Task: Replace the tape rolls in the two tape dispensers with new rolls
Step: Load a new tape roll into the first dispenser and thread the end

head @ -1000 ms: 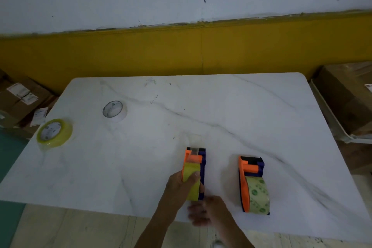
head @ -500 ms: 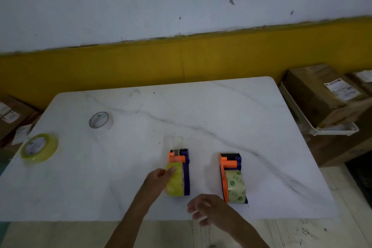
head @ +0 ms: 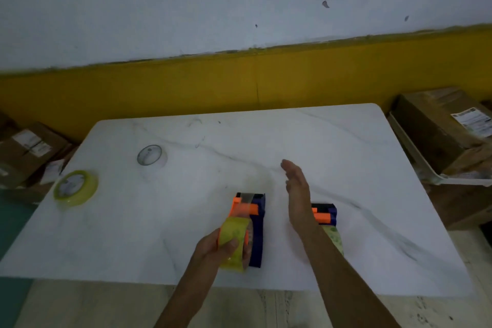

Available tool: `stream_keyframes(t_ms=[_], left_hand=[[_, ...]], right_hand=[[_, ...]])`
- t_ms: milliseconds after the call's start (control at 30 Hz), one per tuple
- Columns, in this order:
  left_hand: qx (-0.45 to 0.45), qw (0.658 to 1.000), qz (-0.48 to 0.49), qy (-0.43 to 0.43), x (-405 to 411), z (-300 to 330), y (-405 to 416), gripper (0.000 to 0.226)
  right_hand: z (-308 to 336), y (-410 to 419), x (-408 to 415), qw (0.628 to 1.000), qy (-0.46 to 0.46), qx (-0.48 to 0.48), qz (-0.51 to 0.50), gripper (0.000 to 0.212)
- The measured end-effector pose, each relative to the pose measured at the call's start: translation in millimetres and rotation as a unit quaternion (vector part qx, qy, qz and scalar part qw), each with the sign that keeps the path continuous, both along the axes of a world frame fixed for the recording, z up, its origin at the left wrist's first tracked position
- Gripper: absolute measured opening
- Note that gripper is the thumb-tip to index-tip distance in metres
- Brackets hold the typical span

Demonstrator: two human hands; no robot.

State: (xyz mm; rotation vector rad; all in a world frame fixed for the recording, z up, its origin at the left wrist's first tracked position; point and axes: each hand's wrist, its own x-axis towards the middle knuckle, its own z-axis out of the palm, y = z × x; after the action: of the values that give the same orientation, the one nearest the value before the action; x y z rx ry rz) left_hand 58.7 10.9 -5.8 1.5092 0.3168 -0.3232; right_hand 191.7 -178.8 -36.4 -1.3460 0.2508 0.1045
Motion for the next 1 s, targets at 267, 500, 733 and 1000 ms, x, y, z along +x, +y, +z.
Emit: stream_keyframes(t_ms=[267, 500, 733, 1000], left_hand=[[-0.008, 0.999, 0.007, -0.032, -2, 20, 8, 0.043], [0.034, 0.999, 0.009, -0.011, 13, -5, -13, 0.027], [0.093, 0.993, 0.070, 0.031, 28, -34, -24, 0.016], [0.193, 0.978, 0.027, 0.069, 48, -40, -2, 0.021]], right_hand=[[-28, 40, -6, 0.948, 0.178, 0.198, 0.172, 0.064], [-54, 44, -52, 0.957, 0.199, 0.182, 0.105, 0.045], [-68, 51, -71, 0.961, 0.183, -0.197, 0.065, 0.026], [-26, 52, -84, 0.914, 0.172, -0.325, 0.171, 0.025]])
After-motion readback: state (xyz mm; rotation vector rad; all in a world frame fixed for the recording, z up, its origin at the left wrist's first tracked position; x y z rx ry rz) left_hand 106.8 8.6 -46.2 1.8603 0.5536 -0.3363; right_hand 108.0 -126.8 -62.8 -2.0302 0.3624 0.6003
